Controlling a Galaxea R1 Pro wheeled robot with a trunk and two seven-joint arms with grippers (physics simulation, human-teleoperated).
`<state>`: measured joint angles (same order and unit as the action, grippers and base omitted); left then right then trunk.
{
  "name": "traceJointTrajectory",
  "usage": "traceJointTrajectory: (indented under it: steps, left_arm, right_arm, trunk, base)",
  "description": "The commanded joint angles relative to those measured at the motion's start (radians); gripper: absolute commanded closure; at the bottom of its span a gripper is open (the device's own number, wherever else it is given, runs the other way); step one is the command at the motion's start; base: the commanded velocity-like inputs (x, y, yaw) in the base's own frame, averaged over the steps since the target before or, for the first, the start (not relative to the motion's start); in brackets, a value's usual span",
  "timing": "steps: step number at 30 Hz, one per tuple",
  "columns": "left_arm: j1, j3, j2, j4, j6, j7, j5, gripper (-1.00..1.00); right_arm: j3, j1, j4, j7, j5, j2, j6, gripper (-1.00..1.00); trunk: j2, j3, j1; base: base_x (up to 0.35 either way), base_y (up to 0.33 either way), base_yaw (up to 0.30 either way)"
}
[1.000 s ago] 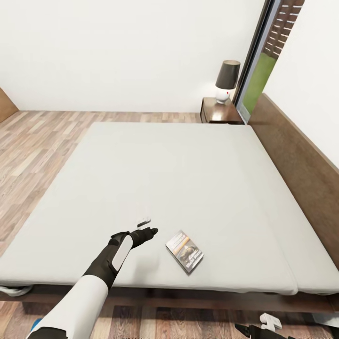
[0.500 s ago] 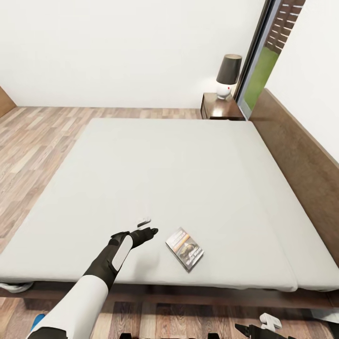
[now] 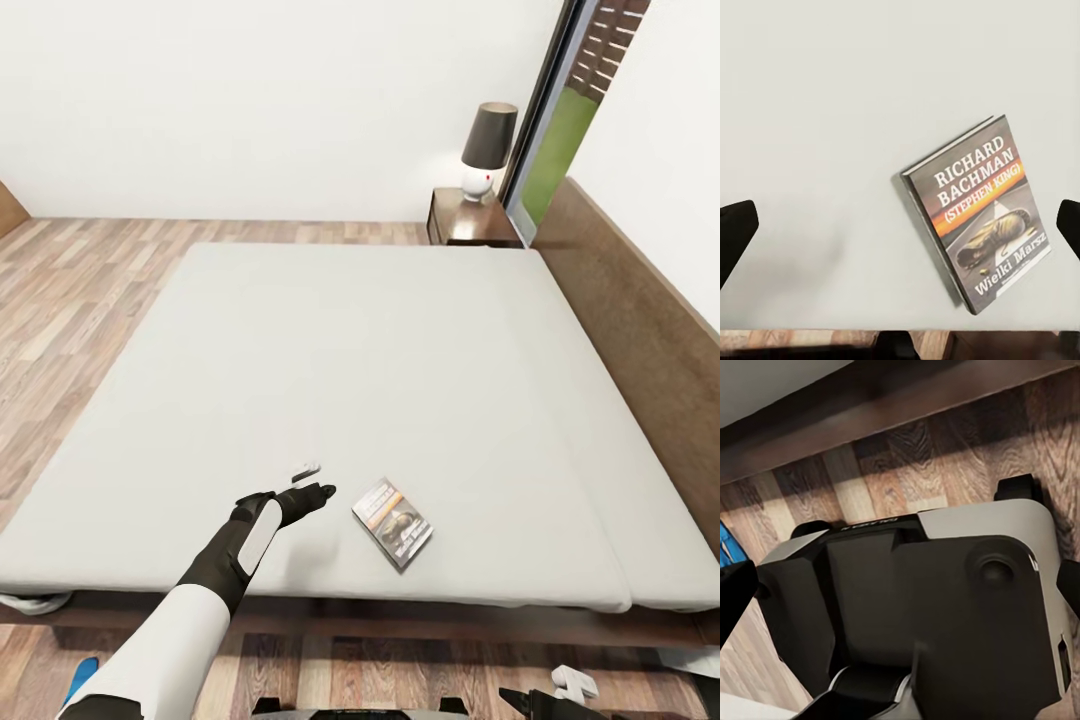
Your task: In the bedroom, move the book from the bed onto either nightstand, and place the two sandals side by side next to the bed.
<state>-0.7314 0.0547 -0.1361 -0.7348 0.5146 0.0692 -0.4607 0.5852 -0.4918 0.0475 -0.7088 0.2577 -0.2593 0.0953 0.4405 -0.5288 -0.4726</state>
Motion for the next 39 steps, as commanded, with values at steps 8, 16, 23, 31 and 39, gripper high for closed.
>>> traceJointTrajectory:
  steps: [8, 16, 23, 31, 39]
  left_arm:
    - [0.000, 0.002, 0.001, -0.002, 0.004, 0.006, -0.010, -1.00]
    - [0.000, 0.002, 0.001, -0.002, 0.004, 0.007, -0.010, -1.00]
    - [0.000, 0.002, 0.001, -0.002, 0.004, 0.007, -0.010, -1.00]
    - [0.000, 0.000, 0.002, -0.006, 0.004, 0.006, -0.011, -1.00]
    - [-0.011, -0.002, -0.015, -0.120, 0.011, 0.013, -0.037, -1.00]
  right_arm:
    - [0.008, 0.000, 0.002, -0.008, 0.008, 0.000, 0.010, -1.00]
    - [0.008, 0.000, 0.002, -0.008, 0.008, 0.000, 0.011, -1.00]
    - [0.008, 0.000, 0.002, -0.007, 0.008, 0.000, 0.011, -1.00]
    - [0.008, 0.000, 0.003, -0.008, 0.008, 0.000, 0.011, -1.00]
    - [0.008, 0.000, 0.003, -0.008, 0.008, 0.000, 0.011, -1.00]
  trunk:
    - [0.001, -0.002, 0.000]
    - [0.001, -0.002, 0.000]
    - [0.001, -0.002, 0.000]
    - [0.001, -0.002, 0.000]
    - [0.001, -0.002, 0.000]
  base:
    - [0.000, 0.000, -0.081]
    - [0.000, 0.000, -0.286]
    - [0.000, 0.000, -0.141]
    - [0.000, 0.000, -0.008]
    - [0.000, 0.000, 0.000]
